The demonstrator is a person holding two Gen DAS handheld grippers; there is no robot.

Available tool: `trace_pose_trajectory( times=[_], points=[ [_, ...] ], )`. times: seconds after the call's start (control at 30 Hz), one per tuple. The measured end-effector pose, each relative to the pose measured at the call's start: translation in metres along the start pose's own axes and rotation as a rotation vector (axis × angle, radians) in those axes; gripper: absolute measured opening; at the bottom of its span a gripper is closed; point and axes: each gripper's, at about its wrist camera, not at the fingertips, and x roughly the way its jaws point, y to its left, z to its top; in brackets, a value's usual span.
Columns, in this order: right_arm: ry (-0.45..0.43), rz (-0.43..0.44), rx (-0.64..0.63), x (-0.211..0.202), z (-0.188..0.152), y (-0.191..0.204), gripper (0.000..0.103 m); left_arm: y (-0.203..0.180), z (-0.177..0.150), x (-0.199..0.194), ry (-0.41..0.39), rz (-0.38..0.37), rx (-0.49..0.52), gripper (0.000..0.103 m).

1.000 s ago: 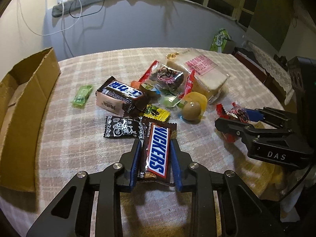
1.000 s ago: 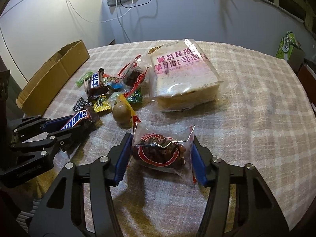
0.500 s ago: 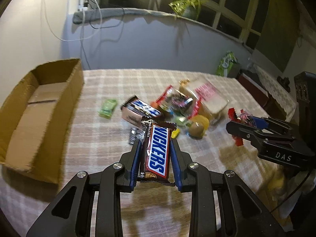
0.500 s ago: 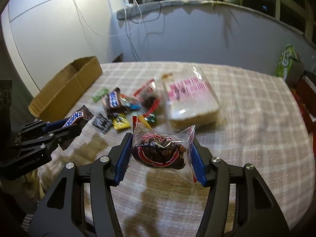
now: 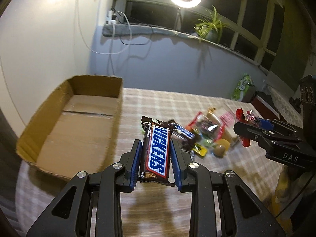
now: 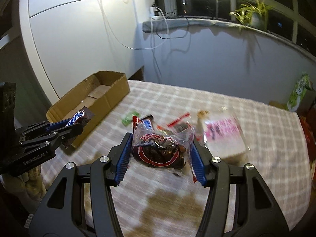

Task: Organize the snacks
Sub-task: 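Carry the Snickers bar and bagged treat over the cardboard box with both tools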

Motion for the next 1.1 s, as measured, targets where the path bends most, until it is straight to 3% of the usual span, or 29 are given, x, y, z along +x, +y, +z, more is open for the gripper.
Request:
trace_pose_trajectory(
  times=[0.63,1.1],
  points=[
    [-0.020,0.109,-0.170,0.064,0.076,0.089,0.058,0.076,0.014,-0.018,-0.058,0.146,-0.095,0.028],
    [0.028,0.189,-0.238,0.123,0.104,0.148,0.058,0.116,0.018,-0.008,-0.047,0.211,-0.147,0.028]
  ],
)
